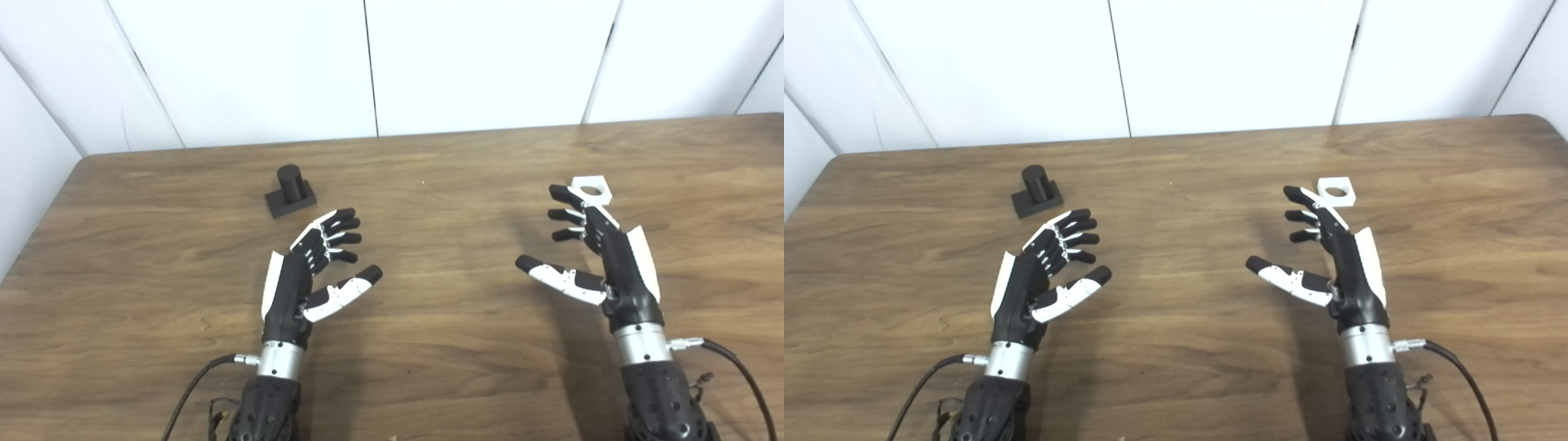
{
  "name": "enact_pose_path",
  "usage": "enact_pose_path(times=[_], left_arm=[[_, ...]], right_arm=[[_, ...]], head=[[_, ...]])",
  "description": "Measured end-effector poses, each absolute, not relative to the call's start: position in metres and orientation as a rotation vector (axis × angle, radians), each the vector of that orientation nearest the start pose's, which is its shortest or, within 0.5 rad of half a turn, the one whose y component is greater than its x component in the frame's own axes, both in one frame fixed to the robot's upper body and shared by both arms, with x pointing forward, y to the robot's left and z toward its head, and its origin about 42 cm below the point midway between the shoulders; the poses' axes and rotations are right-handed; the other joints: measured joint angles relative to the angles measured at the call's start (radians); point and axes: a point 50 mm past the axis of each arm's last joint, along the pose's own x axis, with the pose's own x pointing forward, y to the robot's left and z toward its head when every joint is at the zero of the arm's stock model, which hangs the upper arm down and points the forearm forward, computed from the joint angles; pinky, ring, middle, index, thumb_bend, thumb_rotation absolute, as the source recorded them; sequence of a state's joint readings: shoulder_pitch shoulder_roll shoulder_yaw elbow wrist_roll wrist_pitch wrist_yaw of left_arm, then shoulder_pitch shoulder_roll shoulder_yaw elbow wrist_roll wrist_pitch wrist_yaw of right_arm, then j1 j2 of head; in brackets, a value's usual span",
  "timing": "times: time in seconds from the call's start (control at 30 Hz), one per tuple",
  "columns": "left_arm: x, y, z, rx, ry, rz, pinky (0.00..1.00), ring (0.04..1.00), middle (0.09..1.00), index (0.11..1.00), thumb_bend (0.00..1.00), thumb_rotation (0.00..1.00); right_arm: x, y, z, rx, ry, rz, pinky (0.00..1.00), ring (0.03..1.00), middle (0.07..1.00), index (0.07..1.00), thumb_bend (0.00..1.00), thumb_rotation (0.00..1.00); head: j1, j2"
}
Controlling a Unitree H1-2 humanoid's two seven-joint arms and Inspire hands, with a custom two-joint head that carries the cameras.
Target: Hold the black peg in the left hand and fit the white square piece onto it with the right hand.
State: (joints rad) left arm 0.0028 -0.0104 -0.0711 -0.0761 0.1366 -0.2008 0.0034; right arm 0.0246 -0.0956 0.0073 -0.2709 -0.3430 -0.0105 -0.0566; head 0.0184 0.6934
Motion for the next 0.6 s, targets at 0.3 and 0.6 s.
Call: enact_pose_path(times=[0.3,0.6], left_arm=[[0.279,0.179,0.129,0.125,-0.278,-0.086,0.61,0.711,0.767,0.761,0.79,0.31],[0.28,0.153,0.127,0.102,-0.268,-0.082,0.57,0.714,0.769,0.761,0.82,0.31]], right_arm=[[0.27,-0.239,0.166,-0.431,-0.271,-0.083,0.61,0.757,0.839,0.819,0.7,0.29],[0.27,-0.262,0.166,-0.431,-0.254,-0.075,0.67,0.797,0.873,0.843,0.66,0.23]], head=[[0.169,-0.02],[0.359,-0.075]])
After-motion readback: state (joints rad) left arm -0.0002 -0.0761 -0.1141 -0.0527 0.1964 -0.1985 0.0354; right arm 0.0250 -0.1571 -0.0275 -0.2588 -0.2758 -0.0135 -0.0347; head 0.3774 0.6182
